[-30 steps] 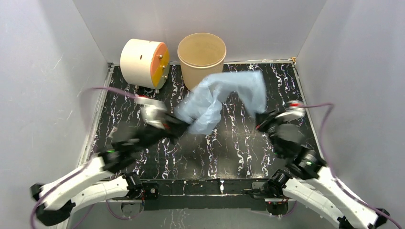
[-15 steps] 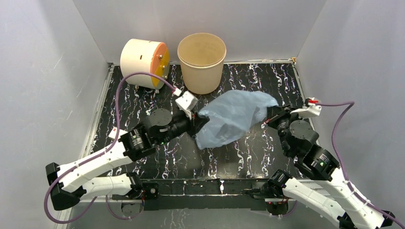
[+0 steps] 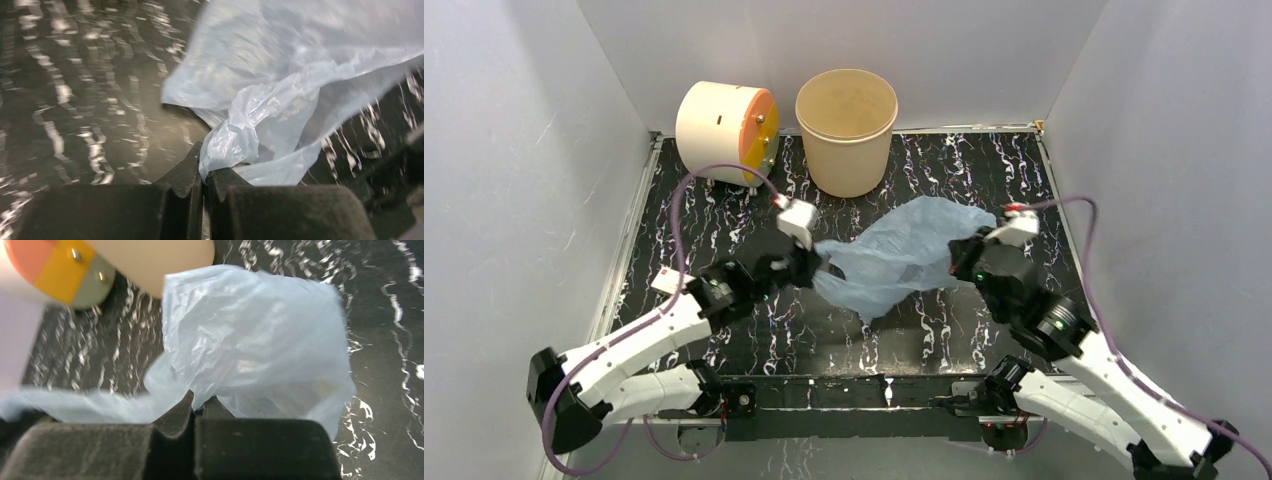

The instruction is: Put the trash bags into the trash bin

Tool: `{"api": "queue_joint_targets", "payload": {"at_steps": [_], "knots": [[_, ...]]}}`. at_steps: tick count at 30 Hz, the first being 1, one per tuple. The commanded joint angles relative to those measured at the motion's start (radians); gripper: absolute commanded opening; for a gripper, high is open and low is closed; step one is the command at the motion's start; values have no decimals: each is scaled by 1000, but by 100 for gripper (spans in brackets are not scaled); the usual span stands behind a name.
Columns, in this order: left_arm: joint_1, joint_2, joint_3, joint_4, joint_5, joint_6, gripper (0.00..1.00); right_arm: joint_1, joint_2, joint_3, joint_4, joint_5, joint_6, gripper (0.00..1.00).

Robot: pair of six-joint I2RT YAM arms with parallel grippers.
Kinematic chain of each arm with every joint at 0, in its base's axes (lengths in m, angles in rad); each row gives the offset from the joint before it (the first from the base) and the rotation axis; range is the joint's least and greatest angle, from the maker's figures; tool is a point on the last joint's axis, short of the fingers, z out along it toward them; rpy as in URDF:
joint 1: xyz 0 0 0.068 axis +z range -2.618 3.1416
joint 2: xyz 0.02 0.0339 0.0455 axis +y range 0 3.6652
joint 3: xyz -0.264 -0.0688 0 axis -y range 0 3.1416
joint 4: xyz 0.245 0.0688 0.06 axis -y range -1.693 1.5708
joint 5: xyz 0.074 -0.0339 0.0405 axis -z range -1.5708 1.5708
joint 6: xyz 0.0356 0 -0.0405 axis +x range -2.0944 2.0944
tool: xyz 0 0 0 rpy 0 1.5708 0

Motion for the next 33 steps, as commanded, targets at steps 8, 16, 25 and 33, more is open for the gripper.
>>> {"api": "queue_joint_targets", "payload": {"at_steps": [8,16,25,33], "knots": [[515,87,118,-166,400,-23,0,-5,575,274,59,-396,-201,0],[631,246,693,-272,515,54,0,-21,758,813,41,-469,-356,0],[622,-211,142,255,917,-169,0,-21,79,-71,622,-295,-424,0],[393,-619,-542,273,561,-443,0,-24,-60,-381,121,-241,229,0]]}}
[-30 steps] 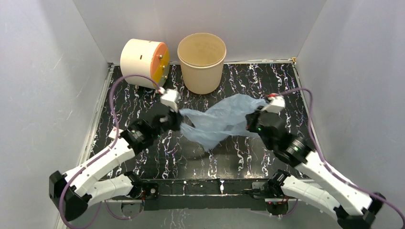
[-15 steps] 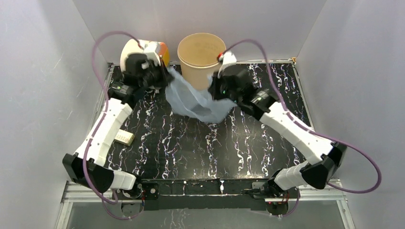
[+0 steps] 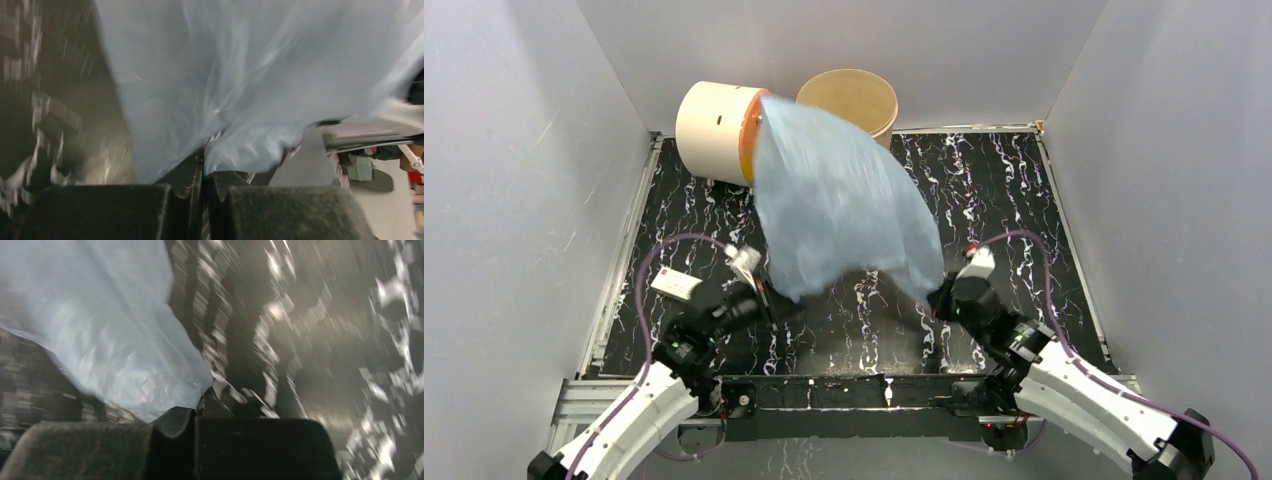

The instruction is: Put the trash bags into the trash bin

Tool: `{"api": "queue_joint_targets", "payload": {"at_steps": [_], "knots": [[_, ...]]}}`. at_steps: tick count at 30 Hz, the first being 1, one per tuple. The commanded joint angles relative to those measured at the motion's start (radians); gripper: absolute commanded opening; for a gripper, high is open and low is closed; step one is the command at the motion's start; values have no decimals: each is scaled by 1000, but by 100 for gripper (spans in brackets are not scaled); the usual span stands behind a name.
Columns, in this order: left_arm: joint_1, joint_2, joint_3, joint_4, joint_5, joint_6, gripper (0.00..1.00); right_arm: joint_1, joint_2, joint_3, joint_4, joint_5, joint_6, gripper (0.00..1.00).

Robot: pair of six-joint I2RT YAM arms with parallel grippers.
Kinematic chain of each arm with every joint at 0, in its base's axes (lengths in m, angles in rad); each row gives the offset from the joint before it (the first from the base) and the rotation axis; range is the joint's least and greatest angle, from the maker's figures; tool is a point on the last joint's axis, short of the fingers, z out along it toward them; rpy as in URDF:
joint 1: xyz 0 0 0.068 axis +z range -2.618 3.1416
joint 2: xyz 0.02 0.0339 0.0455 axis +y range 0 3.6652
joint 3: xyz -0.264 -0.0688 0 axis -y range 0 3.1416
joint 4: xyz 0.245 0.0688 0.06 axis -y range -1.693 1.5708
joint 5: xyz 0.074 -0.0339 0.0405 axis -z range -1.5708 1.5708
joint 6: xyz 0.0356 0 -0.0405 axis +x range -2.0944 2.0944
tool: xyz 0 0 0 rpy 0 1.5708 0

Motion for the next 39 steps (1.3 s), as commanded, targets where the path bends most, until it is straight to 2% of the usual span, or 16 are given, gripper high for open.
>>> {"api": "queue_joint_targets", "payload": {"at_steps": [1,4,6,9,11,13,15,16,18,19,21,24,29,33,36,39], "knots": [[-65,18,50,-56,-177,-32,0,-1,-28,32,-15,68,149,0],[-65,277,324,-159,-177,149,0,-2,144,260,86,163,-61,0],[-64,396,580,-239,-210,264,0,-2,275,538,79,226,-270,0],[-63,489,985,-329,-311,445,0,-2,375,894,80,251,-474,0],[-62,492,1104,-320,-339,497,0,-2,334,931,172,246,-505,0],[-63,452,1049,-290,-281,491,0,-3,224,768,262,178,-502,0],[-64,375,763,-232,-185,392,0,-2,122,521,239,135,-452,0],[-65,326,588,-181,-152,318,0,-3,100,376,142,161,-346,0],[-83,210,229,21,-77,101,0,-5,103,253,-188,204,6,0],[-100,146,102,110,-79,3,0,-3,102,210,-275,173,113,0],[-134,30,-23,141,-124,-101,0,-5,70,188,-326,136,168,0],[-140,7,41,33,-170,-21,0,-5,-6,227,-216,163,77,0],[-144,273,264,24,-58,71,0,-5,4,396,-105,202,-110,0],[-147,372,353,110,-28,88,0,-5,50,518,-242,297,-114,0],[-155,498,408,258,52,3,0,-5,52,591,-415,434,-19,0],[-198,610,469,353,73,-34,0,-5,-16,618,-437,497,11,0]]}}
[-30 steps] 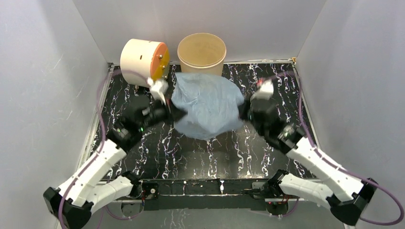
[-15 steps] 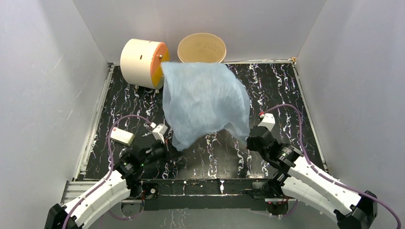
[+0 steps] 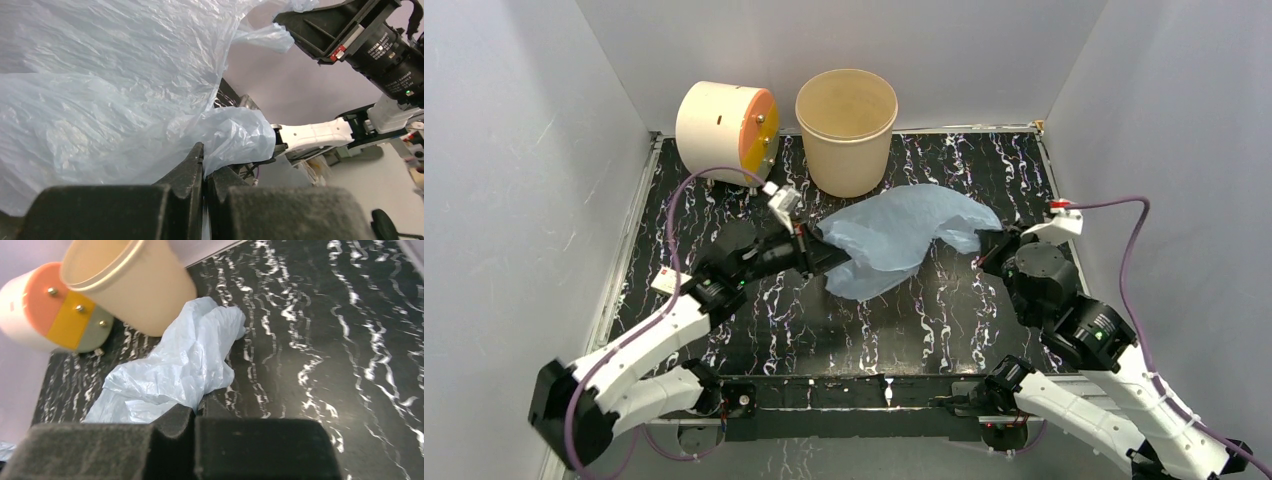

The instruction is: Put the trash bags into the trash bin

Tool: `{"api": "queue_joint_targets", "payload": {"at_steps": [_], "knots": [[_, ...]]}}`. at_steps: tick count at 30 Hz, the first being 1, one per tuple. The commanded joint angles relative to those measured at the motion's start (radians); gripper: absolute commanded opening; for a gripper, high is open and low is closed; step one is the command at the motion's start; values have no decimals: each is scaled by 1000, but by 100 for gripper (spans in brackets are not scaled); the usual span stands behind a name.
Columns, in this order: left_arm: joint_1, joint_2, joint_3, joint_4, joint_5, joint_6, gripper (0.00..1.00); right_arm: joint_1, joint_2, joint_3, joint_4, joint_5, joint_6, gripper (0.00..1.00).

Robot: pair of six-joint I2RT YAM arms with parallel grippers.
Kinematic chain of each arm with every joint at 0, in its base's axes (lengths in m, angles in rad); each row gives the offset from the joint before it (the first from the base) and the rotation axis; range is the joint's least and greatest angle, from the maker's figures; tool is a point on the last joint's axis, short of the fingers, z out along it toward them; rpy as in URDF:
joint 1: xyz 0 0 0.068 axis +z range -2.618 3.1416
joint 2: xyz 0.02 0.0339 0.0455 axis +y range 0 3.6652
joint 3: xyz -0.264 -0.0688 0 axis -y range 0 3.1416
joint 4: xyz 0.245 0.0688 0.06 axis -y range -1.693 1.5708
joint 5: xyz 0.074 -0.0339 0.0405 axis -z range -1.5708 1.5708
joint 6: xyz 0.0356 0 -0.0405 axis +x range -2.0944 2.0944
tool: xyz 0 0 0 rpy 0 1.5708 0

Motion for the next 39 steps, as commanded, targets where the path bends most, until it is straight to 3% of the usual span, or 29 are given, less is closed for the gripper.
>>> {"api": "queue_joint_targets", "payload": {"at_steps": [1,3,5,7,9,11,14,17,22,27,33,36,39], "knots": [[-61,138,92,179,72,-47,0,0,-89,34,-32,124,-32,0],[-77,183,116,178,65,-52,0,-1,-153,-15,146,-118,-223,0],[-77,210,125,122,25,-61,0,0,-145,-21,198,-335,-292,0],[-67,175,121,40,-37,-38,0,0,-50,24,136,-491,-299,0],[-33,106,144,-145,-180,-1,0,0,91,86,31,-626,-299,0],[46,87,165,-320,-233,32,0,0,250,150,-71,-681,-287,0],[213,109,132,-489,-204,57,0,0,373,183,-82,-827,-331,0],[290,173,103,-548,2,76,0,0,413,241,-55,-895,-305,0],[271,111,77,-440,259,57,0,1,415,150,225,-1178,-238,0],[210,27,78,-229,302,-92,0,0,530,89,398,-1313,-80,0],[138,62,-9,67,292,-262,0,0,537,19,559,-1254,48,1],[98,75,-14,68,221,-233,0,-5,477,0,481,-997,76,3],[71,100,-23,118,202,-234,0,-45,402,-74,610,-1073,71,4]]}}
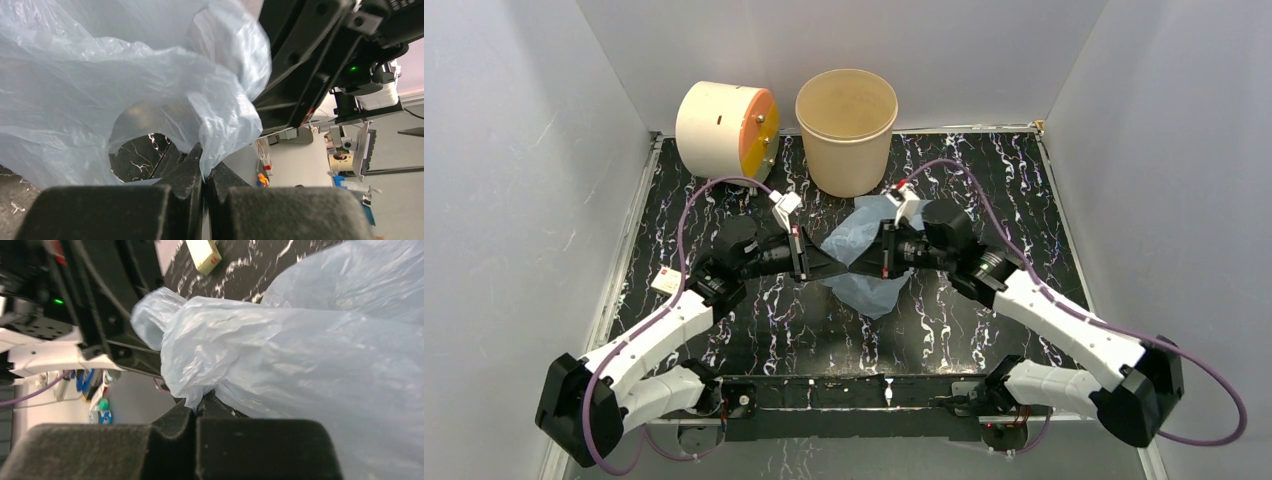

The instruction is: Put the trash bags into the trash bin

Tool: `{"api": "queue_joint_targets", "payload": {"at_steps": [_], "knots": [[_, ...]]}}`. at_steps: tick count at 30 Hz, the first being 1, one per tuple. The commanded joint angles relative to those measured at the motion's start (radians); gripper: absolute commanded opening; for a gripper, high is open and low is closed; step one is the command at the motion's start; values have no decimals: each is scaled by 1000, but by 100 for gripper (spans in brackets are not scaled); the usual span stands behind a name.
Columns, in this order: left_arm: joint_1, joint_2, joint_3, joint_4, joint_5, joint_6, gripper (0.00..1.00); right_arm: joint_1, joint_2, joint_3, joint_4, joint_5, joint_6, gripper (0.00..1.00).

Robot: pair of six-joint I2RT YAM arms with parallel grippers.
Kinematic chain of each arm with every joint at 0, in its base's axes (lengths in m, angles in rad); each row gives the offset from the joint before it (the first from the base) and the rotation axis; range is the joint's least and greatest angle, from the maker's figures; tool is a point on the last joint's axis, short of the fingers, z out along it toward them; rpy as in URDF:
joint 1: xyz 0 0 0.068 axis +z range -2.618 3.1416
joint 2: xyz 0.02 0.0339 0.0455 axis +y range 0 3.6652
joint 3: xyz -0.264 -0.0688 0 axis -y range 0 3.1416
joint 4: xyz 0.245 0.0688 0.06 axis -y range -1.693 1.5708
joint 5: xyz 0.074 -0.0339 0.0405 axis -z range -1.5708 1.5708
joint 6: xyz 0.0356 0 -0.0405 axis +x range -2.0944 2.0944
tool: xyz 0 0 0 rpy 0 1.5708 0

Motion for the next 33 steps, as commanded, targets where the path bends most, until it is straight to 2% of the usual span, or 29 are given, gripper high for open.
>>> {"api": "queue_joint_targets", "payload": {"at_steps": [1,3,6,9,14,21,26,29,33], "knots": [[-37,22,-8,132,-25,-19,0,-49,-123,-47,196,41,59,4],[-47,37,-9,138,-12,-6,0,-73,-119,-51,204,9,80,6],[-55,54,-8,142,-4,6,0,-109,-73,-40,237,-132,116,7],[-61,45,-14,153,-22,5,0,-112,-35,-66,339,-238,172,9],[-61,15,-42,166,-82,-8,0,-114,-21,-93,400,-303,201,17],[-62,56,-34,197,-39,-12,0,-116,-55,-128,400,-281,201,38],[-63,57,-28,199,-17,0,0,-117,-39,-138,453,-222,248,39],[-64,55,-30,200,-9,-1,0,-117,-37,-179,556,-183,311,42],[-66,52,-28,203,-13,1,0,-117,4,-164,543,-184,314,45]]}}
